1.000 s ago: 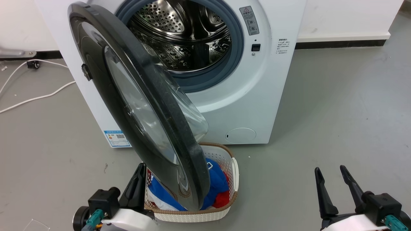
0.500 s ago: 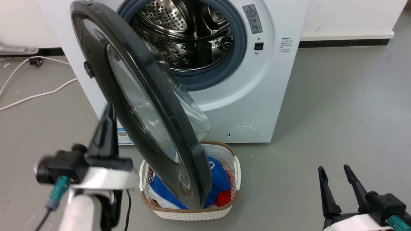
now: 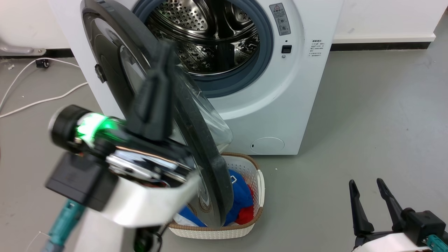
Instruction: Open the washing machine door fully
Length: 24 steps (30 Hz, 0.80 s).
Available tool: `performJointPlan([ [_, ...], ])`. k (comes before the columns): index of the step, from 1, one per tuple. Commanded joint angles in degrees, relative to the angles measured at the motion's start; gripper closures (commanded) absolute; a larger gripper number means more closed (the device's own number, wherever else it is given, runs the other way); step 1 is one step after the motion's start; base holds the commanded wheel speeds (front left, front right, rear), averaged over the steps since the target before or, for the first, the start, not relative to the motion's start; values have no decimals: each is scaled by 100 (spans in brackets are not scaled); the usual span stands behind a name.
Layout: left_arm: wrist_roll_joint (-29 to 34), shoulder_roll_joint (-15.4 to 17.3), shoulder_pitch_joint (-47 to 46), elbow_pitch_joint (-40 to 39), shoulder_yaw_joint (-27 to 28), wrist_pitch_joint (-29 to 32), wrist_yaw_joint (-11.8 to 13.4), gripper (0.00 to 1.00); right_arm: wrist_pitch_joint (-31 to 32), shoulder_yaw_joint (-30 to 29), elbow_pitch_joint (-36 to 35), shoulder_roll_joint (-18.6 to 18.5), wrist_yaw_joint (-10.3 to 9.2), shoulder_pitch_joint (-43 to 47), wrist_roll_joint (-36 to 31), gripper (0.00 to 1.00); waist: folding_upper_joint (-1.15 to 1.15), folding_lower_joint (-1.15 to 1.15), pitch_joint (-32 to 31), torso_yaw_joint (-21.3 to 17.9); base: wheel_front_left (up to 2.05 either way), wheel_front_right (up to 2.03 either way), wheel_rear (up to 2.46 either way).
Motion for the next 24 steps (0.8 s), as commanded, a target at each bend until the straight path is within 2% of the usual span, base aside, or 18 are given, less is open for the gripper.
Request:
performJointPlan([
  [1,-98,-32,108,-164,-248,117,-41,100,10,-24,-15,19,-1,17,-3,0,0,0,0,4,0,0,0],
  [8,-614,6,547,-231,-1353,812,-140,100,61,-2,-65,19,-1,26,-51,0,0,0,44,2,0,0,0],
  [18,-1120,154,1487,448,-2132,1637,-134,100,159,-3,-107,18,-1,73,-89,0,0,0,59,-1,0,0,0],
  [24,-1176,129,1764,1141,-2408,1650,-130,100,203,44,-138,18,-1,12,-95,0,0,0,108,-65,0,0,0],
])
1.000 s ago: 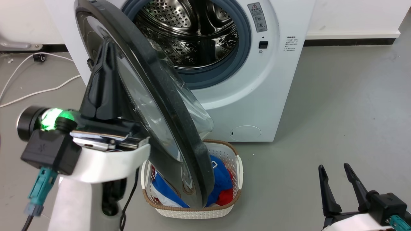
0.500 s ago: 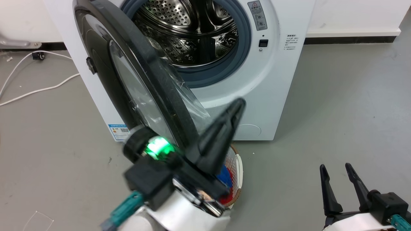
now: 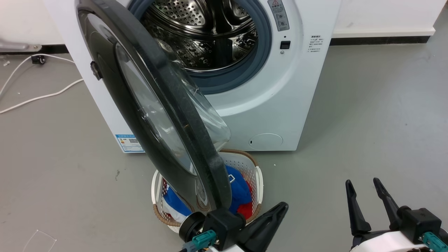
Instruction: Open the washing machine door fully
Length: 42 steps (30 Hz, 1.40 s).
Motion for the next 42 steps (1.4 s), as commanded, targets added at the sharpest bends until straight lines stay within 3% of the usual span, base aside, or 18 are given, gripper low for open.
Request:
performJointPlan([
  [1,1,-22,7,78,15,-60,23,100,7,15,-22,17,-1,-22,-27,0,0,0,21,-24,0,0,0],
  [10,134,-69,-496,1071,510,-576,361,100,30,11,9,17,-1,-127,3,0,0,0,118,-140,0,0,0],
  [19,16,-47,-578,1540,905,-858,645,100,7,1,80,17,-1,-125,68,0,0,0,147,-158,0,0,0],
  [31,37,193,-400,1272,1042,-898,821,100,56,-93,99,17,-1,-111,106,0,0,0,153,73,0,0,0],
  [42,61,292,-59,747,843,-710,897,100,119,-141,32,17,-1,-55,102,0,0,0,136,712,0,0,0],
])
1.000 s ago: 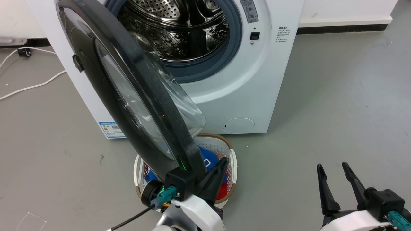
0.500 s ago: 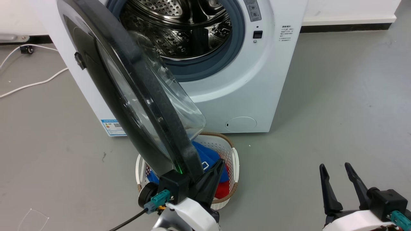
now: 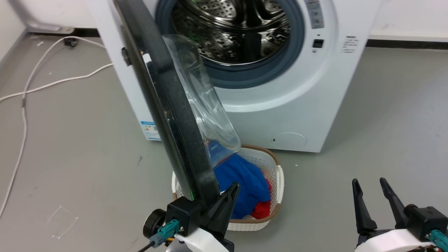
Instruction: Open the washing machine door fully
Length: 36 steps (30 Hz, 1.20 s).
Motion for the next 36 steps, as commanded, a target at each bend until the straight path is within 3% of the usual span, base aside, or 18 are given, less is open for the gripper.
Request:
performJointPlan([
  [1,53,76,14,-47,73,-5,83,100,24,-8,-32,17,-1,-6,-50,0,0,0,12,195,0,0,0],
  [7,58,16,127,-408,-171,44,18,100,81,-113,-107,15,-1,-16,-103,0,0,0,87,712,0,0,0],
  [21,-23,57,175,-376,-13,-85,194,100,222,-198,-268,13,-1,-117,-184,0,0,0,241,1774,0,0,0],
  [29,-165,152,274,-310,465,-304,499,100,308,-268,-390,14,-1,-159,-250,0,0,0,347,2236,0,0,0],
  [36,-398,366,138,-65,1089,-524,619,100,394,-251,-493,13,-1,-220,-288,0,0,0,395,2350,0,0,0],
])
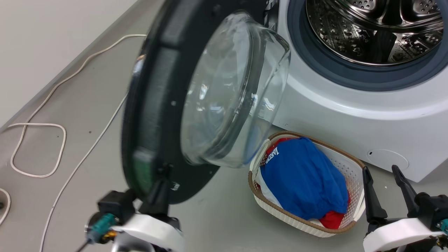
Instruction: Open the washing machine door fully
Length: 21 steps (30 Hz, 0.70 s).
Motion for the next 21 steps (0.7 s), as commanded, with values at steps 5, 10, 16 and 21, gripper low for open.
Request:
performJointPlan([
  [5,-202,254,-303,339,570,-262,35,100,64,35,-100,8,-1,-136,-44,0,0,0,92,-78,0,0,0],
  [10,-421,508,-582,839,1093,-562,-49,100,141,20,-199,9,-1,-179,-98,0,0,0,250,-248,0,0,0],
  [16,-848,765,-1078,1646,1642,-791,-327,100,230,18,-266,9,-1,-260,-163,0,0,0,473,-459,0,0,0],
  [21,-1048,969,-1483,2296,1996,-927,-528,100,271,1,-346,8,-1,-366,-226,0,0,0,672,-606,0,0,0],
])
